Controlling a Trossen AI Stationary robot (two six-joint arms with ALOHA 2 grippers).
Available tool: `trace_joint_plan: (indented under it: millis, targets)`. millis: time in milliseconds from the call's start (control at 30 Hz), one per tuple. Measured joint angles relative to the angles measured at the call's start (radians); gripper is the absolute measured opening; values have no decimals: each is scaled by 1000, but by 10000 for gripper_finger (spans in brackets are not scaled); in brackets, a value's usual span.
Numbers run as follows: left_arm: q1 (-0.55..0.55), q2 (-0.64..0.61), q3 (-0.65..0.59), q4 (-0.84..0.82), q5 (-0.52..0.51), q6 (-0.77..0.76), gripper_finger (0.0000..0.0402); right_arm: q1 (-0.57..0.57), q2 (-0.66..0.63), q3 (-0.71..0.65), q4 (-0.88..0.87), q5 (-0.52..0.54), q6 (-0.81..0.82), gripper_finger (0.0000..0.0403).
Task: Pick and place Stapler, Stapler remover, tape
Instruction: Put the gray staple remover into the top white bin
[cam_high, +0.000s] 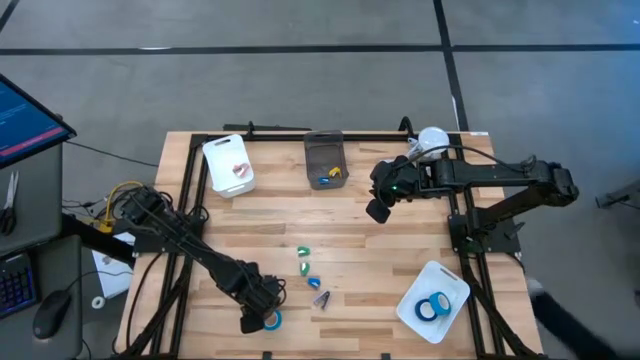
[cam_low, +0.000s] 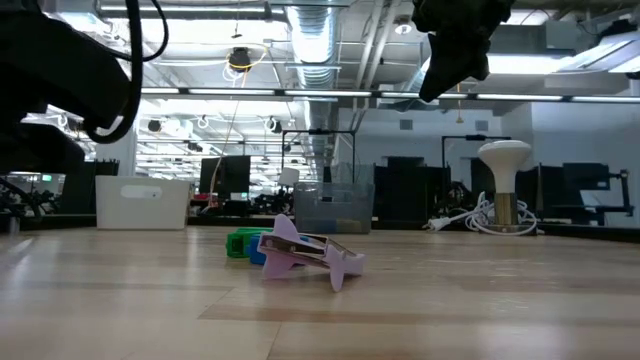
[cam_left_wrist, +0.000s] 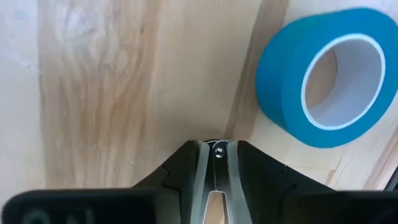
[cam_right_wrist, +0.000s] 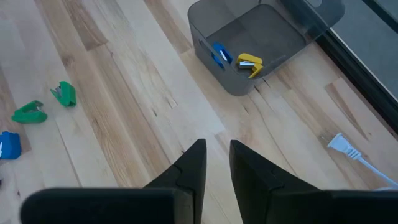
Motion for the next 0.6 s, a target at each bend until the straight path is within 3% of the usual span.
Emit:
trace_joint_plan:
  millis: [600]
  targets:
    - [55,-15,1,-53,-1,36,88,0,0,0,0,1,-3,63]
